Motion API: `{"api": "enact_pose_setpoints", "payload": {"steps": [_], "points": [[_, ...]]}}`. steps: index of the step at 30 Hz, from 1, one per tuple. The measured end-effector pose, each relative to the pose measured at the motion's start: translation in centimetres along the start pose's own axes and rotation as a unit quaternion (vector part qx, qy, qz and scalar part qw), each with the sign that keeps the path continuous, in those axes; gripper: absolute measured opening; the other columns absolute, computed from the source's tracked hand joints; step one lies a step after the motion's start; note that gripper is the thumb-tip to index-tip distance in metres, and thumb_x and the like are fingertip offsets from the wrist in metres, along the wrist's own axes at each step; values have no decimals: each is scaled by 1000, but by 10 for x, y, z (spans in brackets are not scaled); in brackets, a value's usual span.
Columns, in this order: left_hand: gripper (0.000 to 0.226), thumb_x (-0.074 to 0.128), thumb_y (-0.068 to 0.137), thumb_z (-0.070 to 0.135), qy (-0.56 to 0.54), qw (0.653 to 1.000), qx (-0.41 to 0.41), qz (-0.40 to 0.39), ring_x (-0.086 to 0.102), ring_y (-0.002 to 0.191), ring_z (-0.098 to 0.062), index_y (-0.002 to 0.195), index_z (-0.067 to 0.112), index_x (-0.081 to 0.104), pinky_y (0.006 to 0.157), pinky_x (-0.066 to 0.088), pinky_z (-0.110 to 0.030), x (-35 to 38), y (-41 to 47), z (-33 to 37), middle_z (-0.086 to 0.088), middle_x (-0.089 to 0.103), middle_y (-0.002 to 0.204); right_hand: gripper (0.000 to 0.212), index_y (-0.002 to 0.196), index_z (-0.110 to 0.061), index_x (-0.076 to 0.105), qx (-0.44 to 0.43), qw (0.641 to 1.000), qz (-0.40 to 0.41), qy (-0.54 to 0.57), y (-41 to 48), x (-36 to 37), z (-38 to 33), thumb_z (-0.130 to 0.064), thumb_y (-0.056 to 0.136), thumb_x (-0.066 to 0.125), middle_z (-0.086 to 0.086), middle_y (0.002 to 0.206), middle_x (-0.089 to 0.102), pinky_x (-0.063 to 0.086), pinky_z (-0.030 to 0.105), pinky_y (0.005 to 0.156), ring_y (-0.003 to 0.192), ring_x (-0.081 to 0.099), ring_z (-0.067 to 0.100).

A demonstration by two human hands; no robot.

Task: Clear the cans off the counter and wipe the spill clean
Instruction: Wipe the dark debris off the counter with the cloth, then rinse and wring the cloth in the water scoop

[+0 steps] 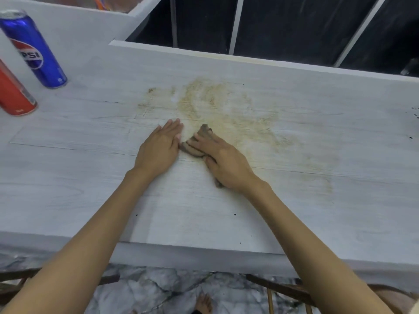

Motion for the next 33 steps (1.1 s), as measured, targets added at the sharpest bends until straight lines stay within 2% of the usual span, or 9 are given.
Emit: {"api": "enact_pose_setpoints", "payload": {"steps": [5, 11, 15, 18, 21, 23, 27, 30, 33], "points": [[44, 23, 100, 22, -7, 1000, -1, 1, 15, 143, -7, 143, 13, 31, 114, 4, -19, -2, -2, -1, 3, 24, 154, 50, 136, -26, 46, -35, 998, -47, -1, -71, -23, 10, -11, 90, 39, -13, 149, 33, 11, 12, 115, 142, 16, 2], [44, 23, 100, 22, 0, 1000, 2, 1, 15, 143, -8, 143, 13, 30, 115, 5, -21, -2, -3, 1, 2, 24, 154, 46, 135, -23, 47, 131, 990, 47, -9, -10, -50, 69, -4, 93, 41, 0, 146, 42, 28, 26, 108, 137, 33, 18], [44, 22, 100, 21, 1, 1000, 0, -6, 15, 144, -9, 143, 12, 29, 116, 6, -22, -1, -4, 2, 1, 23, 154, 44, 137, -17, 44, 141, 989, 49, -7, 23, -26, 52, -6, 94, 40, 4, 149, 38, 26, 33, 112, 141, 26, 21], [43, 23, 101, 22, -40, 999, -11, -4, 18, 143, -12, 141, 15, 34, 116, 9, -25, -5, -6, 6, 0, 26, 153, 48, 140, -20, 40, 90, 996, 8, 0, 7, -8, 20, -6, 94, 41, -3, 153, 30, 14, 22, 113, 145, 15, 16], [38, 29, 100, 24, -207, 976, -56, 21, 30, 138, -14, 133, 19, 48, 112, 21, -19, -17, -23, 12, 0, 42, 145, 47, 136, -24, 47, 50, 992, -60, 100, -14, -1, -9, -4, 93, 43, -9, 149, 37, 14, 2, 103, 141, 22, 6], [35, 33, 99, 25, -324, 942, -82, 35, 43, 128, -7, 126, 21, 55, 100, 29, -5, -29, -41, 11, 7, 55, 130, 45, 131, -26, 52, 87, 969, -70, 220, -14, -9, -24, -3, 93, 45, -10, 142, 45, 25, -3, 97, 130, 39, 3], [28, 36, 98, 26, -484, 861, -155, 37, 55, 118, -12, 118, 24, 56, 105, 38, -26, -55, -84, -11, 2, 61, 121, 41, 123, -28, 57, 154, 865, -24, 478, 9, -12, -61, -4, 92, 46, -9, 127, 59, 42, 17, 98, 121, 52, 8], [25, 39, 97, 25, -537, 815, -209, 63, 59, 113, -12, 115, 29, 55, 102, 42, -29, -76, -127, -43, 3, 63, 120, 40, 128, -23, 55, 143, 790, -97, 588, 34, 23, -121, -6, 93, 43, -2, 126, 62, 48, 14, 81, 112, 60, 12], [21, 41, 97, 19, -610, 730, -262, 161, 67, 96, -13, 106, 29, 57, 96, 48, -31, -107, -177, -84, 3, 68, 104, 42, 131, -18, 52, 119, 724, -194, 651, 52, 68, -195, -4, 94, 39, 0, 124, 63, 51, 14, 79, 107, 62, 12]]}}
Point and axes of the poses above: each hand's wrist, its own y-axis towards the middle knuckle, its own x-axis out of the palm, z = x × y, the point moved 3 cm from there along y, towards the middle knuckle
